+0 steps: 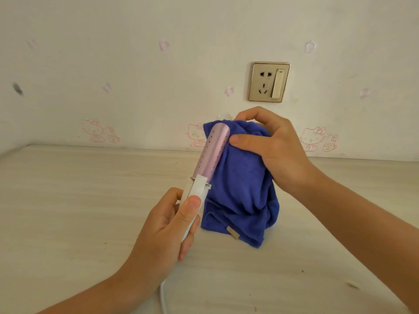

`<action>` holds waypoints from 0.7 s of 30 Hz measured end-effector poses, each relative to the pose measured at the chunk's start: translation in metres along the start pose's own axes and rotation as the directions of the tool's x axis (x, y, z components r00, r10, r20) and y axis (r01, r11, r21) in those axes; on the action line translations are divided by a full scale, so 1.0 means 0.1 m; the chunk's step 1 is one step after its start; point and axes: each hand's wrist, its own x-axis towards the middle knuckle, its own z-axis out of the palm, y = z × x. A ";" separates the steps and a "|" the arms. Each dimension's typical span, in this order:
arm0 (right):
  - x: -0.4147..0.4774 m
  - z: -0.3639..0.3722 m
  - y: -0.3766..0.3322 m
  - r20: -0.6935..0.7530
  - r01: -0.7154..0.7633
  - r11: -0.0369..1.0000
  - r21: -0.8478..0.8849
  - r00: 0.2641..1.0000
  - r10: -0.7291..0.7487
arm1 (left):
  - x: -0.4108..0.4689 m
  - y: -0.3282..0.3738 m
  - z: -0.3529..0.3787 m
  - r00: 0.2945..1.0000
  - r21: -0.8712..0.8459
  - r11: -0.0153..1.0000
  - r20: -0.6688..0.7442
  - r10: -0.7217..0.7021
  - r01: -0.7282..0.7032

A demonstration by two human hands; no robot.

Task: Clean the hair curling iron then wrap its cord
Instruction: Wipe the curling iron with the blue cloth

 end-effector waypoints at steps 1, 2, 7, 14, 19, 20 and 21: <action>0.01 -0.02 -0.01 -0.021 0.017 1.000 -0.014 1.000 -0.017 | 0.00 0.00 0.00 1.000 0.004 1.000 0.002 0.000 0.000; -0.01 -0.01 -0.01 -0.025 0.026 1.000 -0.016 0.999 -0.027 | 0.00 0.01 0.01 1.000 0.007 1.000 -0.001 0.000 0.000; -0.22 0.21 0.11 0.151 -0.043 0.999 0.028 0.988 0.039 | -0.02 0.01 -0.01 0.999 -0.009 1.000 -0.036 0.005 -0.005; -0.10 0.05 -0.05 0.112 -0.002 1.000 -0.020 0.994 0.005 | -0.02 0.04 0.03 1.000 0.003 1.000 0.005 0.031 -0.031; 0.08 -0.13 -0.16 -0.055 0.061 0.998 -0.017 0.997 -0.062 | -0.03 0.03 0.03 1.000 0.011 1.000 0.015 0.000 -0.001; 0.06 -0.11 -0.13 -0.023 0.034 0.999 -0.003 0.999 -0.035 | -0.02 0.04 0.04 1.000 0.009 1.000 0.005 -0.002 0.001; 0.02 -0.07 -0.09 0.008 -0.012 1.000 0.021 1.000 0.012 | -0.02 0.04 0.04 1.000 0.009 1.000 -0.005 -0.003 0.003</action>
